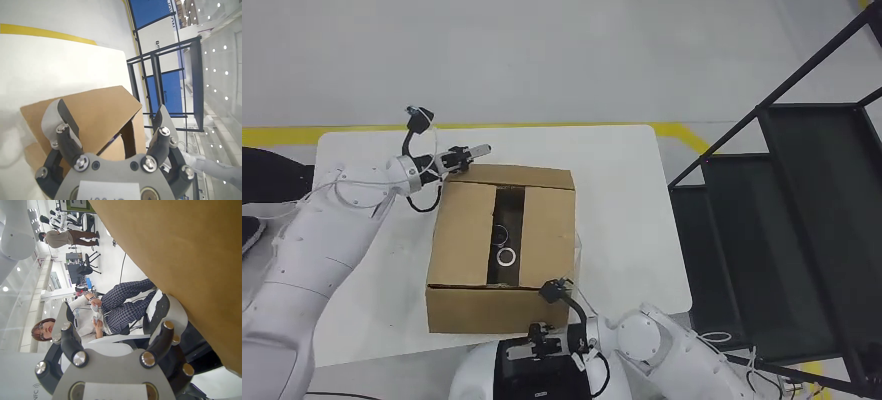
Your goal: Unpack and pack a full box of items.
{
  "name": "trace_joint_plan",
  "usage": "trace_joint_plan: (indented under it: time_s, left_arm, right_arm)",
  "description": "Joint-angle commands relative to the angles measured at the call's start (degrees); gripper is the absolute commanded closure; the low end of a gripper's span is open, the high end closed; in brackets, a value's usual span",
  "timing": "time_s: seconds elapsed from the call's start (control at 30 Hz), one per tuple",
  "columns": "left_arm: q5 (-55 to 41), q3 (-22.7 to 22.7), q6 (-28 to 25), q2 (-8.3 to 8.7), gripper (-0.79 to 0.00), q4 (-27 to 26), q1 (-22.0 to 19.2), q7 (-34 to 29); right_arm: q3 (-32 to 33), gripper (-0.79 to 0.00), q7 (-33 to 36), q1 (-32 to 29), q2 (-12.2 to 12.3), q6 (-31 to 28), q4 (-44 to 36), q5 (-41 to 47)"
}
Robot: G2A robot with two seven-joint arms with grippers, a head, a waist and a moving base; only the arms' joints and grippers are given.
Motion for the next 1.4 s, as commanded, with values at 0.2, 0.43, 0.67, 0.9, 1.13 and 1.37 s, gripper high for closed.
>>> trace_joint_plan:
  time_s: [0.2, 0.43, 0.67, 0.9, 1.13, 1.37]
  left_arm:
    - [-1.0, -0.4, -2.4, -1.2, -0.785, 4.6, -1.4, -0.2]
    - [-1.6, -2.9, -3.8, -1.11, -0.785, 5.3, -1.5, 1.1]
    - [-4.6, -7.3, -5.3, -0.36, -0.785, 3.7, 0.0, 2.4]
    - [-12.7, -18.2, -8.9, 2.77, -0.785, -3.5, 8.5, 3.7]
    - [-26.5, -32.1, -7.7, 6.49, -0.785, -13.9, 26.2, -4.2]
    - [-31.9, -41.5, -6.9, 8.76, -0.785, -20.1, 36.9, -18.3]
  right_arm:
    - [0.9, -0.785, -8.2, -0.3, 0.0, 0.0, -0.6, -4.1]
    - [1.6, -0.785, -12.5, -0.3, -0.1, 1.3, -1.1, -4.9]
    - [0.8, -0.785, -9.2, -0.8, -0.1, 1.7, -3.1, -2.9]
    - [4.4, -0.785, -4.1, -2.4, 0.9, 3.6, -10.8, 3.3]
    - [4.9, -0.785, -6.3, 3.4, 0.1, 14.0, -13.2, 5.1]
    - [-2.1, -0.785, -10.4, 13.6, -2.7, 22.5, -8.4, 4.4]
